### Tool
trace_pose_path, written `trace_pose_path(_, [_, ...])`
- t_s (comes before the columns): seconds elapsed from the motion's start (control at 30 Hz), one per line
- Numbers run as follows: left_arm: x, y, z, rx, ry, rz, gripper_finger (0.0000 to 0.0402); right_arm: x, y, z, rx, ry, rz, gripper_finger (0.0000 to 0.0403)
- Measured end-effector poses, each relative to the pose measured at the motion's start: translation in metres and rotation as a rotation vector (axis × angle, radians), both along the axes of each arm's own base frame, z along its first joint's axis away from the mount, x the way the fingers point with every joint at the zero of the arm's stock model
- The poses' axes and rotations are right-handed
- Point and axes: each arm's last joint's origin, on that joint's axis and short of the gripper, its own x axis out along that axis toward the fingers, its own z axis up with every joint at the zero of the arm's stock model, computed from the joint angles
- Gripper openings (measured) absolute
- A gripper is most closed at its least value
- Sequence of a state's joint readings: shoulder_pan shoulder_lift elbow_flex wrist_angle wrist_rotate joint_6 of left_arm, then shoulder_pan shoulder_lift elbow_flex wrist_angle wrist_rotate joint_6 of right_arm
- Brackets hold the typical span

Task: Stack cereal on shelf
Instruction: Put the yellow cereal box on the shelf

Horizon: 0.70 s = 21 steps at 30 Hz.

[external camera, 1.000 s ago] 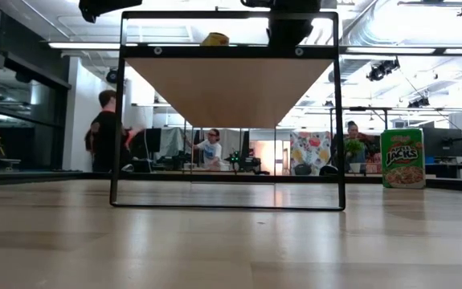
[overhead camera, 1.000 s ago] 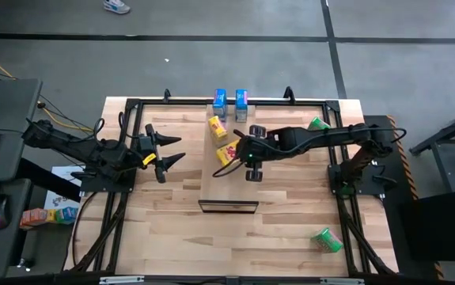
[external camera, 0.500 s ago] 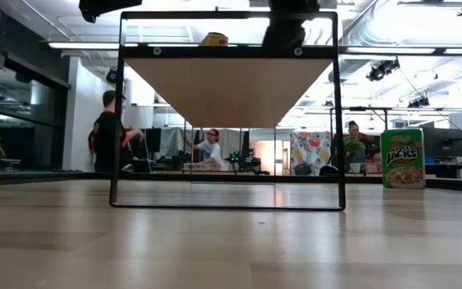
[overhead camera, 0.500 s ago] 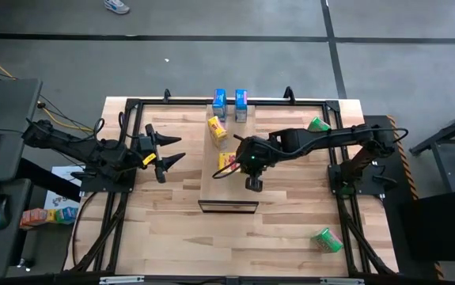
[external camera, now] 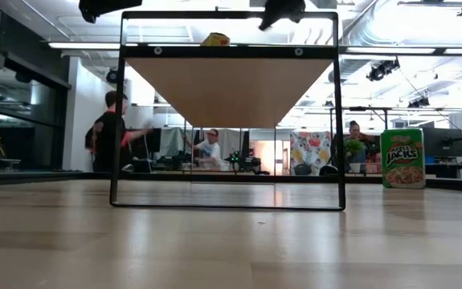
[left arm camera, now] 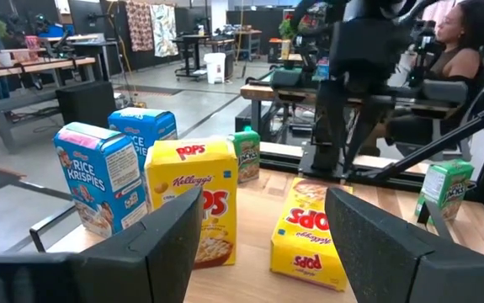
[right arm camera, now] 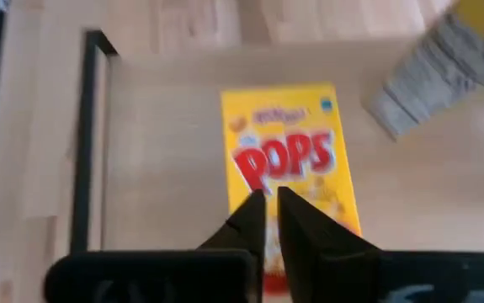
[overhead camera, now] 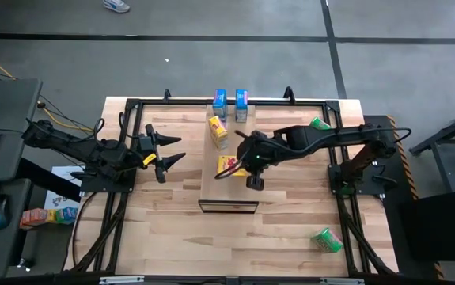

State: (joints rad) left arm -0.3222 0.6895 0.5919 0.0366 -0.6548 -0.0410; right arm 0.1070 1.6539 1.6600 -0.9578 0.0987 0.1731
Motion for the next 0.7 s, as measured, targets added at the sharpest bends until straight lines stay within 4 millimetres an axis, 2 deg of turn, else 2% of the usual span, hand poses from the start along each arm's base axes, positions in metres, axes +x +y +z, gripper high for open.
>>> trace_pose_path(0.2, [0.000,0.000,-0.001,0.003,0.011,0.000,0.0243,-0.008,-0.005,-0.018,-0.004,0.129,-0.040,0.0112])
trace_pose_path(0.3, [0.002,-0.001,-0.002,0.006,0.018,0.000,0.0243,-0.009,-0.005,-0.021,-0.051,0.142,-0.013,0.0163])
trace_pose_path(0.4, [0.004,-0.001,-0.003,0.009,0.027,0.000,0.0243,-0.011,-0.002,-0.019,-0.062,0.160,0.028,0.0196])
trace_pose_path(0.5, [0.006,-0.002,-0.005,0.012,0.036,0.001,0.0243,-0.015,0.002,-0.017,-0.070,0.159,0.041,0.0204])
trace_pose_path(0.57, [0.006,-0.002,-0.006,0.014,0.042,0.001,0.0243,-0.019,0.004,-0.018,-0.110,0.160,0.034,0.0195])
trace_pose_path(0.63, [0.007,-0.002,-0.006,0.010,0.040,0.003,0.0243,-0.024,0.007,-0.024,-0.169,0.169,0.041,0.0173])
trace_pose_path(0.7, [0.007,-0.002,-0.006,0.008,0.042,0.003,0.0243,-0.031,0.008,-0.028,-0.212,0.178,0.031,0.0133])
